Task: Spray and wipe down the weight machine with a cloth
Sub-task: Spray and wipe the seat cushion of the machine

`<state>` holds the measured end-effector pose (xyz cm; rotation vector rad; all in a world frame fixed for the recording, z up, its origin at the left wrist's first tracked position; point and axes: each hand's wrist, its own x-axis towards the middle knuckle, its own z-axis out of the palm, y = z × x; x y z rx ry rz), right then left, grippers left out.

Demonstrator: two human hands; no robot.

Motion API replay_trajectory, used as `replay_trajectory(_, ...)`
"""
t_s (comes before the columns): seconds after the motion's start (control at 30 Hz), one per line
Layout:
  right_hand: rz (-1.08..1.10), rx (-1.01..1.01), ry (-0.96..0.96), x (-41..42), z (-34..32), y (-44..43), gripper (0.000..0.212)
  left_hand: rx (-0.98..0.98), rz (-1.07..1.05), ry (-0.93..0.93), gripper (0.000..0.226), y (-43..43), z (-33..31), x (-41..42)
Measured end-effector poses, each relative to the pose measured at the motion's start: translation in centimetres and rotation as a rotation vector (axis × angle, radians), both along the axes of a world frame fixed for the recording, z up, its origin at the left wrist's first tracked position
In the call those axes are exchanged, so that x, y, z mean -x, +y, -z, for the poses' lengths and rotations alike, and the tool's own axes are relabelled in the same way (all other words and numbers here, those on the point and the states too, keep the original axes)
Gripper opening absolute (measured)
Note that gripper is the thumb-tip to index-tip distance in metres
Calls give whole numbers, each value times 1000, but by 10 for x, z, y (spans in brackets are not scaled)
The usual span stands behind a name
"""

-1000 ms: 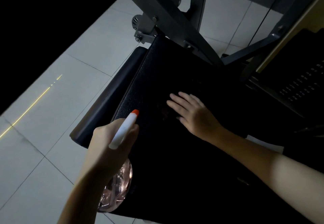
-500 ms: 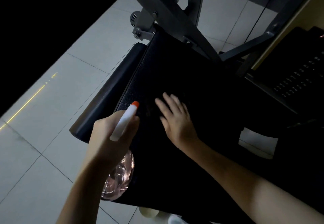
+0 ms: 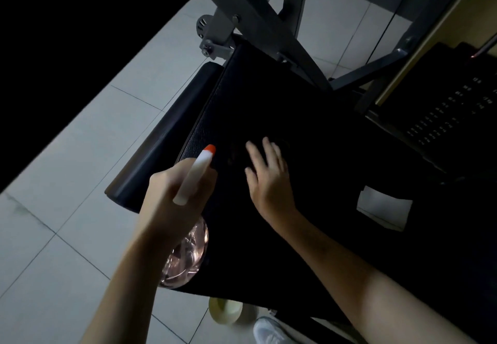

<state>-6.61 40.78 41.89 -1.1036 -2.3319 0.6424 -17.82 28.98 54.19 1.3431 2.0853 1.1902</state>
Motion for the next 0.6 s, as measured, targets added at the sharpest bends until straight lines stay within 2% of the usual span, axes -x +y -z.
replay_trajectory(0.1, -283, -64, -114, -36, 2, 3, 56, -16, 62, 107, 37, -4, 2, 4)
replay_trajectory(0.17, -323, -47, -195, -47, -1, 19, 60, -20, 60, 96, 39, -6, 4, 4)
replay_trajectory(0.23, -204, 10, -180, -40, -3, 29, 57, -18, 33, 25, 36, -8, 4, 2)
replay_trajectory(0.3, -27, 77, -62, -21, -4, 24, 51, -14, 16, -9, 34, -10, 3, -1)
replay_trajectory(0.4, 77, 85, 39, -1, -2, -1, 47, -2, 34, 51, 26, -13, 0, -7)
replay_trajectory(0.5, -104, 42, -9, -18, 1, -12, 50, -9, 48, 65, 12, -16, -1, -13)
replay_trajectory(0.6, -386, -71, -159, -50, 5, -2, 59, -3, 66, 138, 12, -19, -4, -17)
